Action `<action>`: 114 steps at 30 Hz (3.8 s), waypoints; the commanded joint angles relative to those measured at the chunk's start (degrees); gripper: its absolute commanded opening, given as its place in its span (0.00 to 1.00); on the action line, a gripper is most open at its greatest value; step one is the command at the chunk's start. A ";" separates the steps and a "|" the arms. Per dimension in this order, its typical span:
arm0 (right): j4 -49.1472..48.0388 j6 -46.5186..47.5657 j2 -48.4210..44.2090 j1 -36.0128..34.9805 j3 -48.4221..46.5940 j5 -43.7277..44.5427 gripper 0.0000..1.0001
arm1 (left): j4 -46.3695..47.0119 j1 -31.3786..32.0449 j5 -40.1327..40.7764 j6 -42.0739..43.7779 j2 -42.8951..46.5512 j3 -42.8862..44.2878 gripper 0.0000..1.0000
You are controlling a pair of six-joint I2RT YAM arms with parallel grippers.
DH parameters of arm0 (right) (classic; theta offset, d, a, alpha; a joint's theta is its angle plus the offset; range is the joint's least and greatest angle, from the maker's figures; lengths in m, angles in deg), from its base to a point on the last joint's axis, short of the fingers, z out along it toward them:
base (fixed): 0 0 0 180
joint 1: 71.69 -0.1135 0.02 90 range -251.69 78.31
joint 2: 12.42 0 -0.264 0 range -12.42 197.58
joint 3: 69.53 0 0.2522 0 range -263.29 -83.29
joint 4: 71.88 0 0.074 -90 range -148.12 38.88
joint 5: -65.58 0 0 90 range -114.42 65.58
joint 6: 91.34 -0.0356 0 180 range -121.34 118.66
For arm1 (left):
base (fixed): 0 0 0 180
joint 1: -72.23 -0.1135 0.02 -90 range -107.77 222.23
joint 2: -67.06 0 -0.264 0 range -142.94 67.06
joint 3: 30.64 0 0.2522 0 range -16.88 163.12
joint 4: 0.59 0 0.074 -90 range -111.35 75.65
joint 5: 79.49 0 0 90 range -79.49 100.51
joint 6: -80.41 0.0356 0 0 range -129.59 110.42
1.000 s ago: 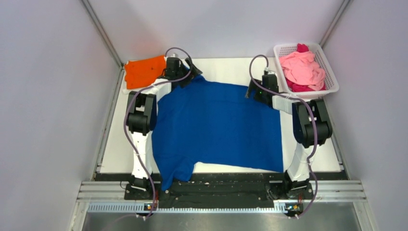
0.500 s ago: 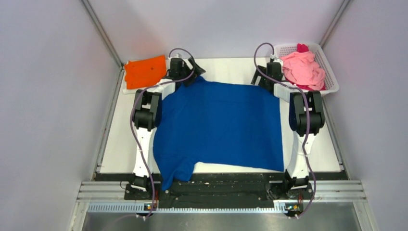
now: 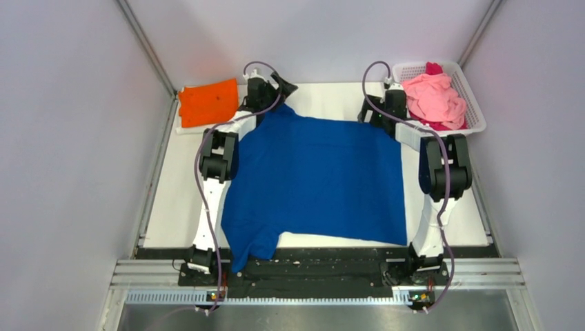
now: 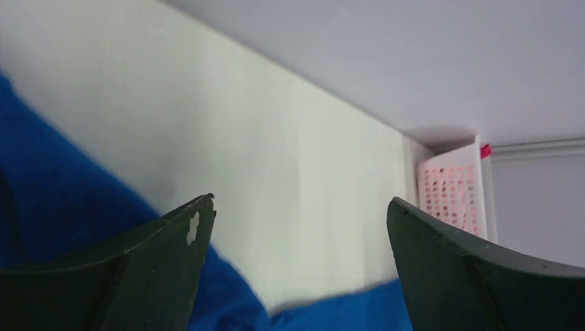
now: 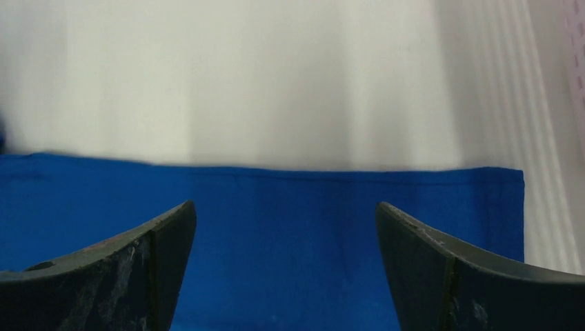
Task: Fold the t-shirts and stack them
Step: Flatten out the tshirt
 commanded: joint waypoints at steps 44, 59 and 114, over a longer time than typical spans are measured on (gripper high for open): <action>-4.98 -2.51 -14.54 -6.11 16.12 -1.61 0.99 | -9.08 1.18 16.84 4.05 9.96 -9.67 0.99; -4.34 -1.94 -14.13 -6.13 16.43 -0.56 0.99 | -4.24 1.42 15.47 0.03 0.52 3.69 0.99; 5.71 8.12 37.12 -19.76 -58.11 -20.37 0.71 | -26.85 2.71 15.49 10.20 35.66 -46.08 0.97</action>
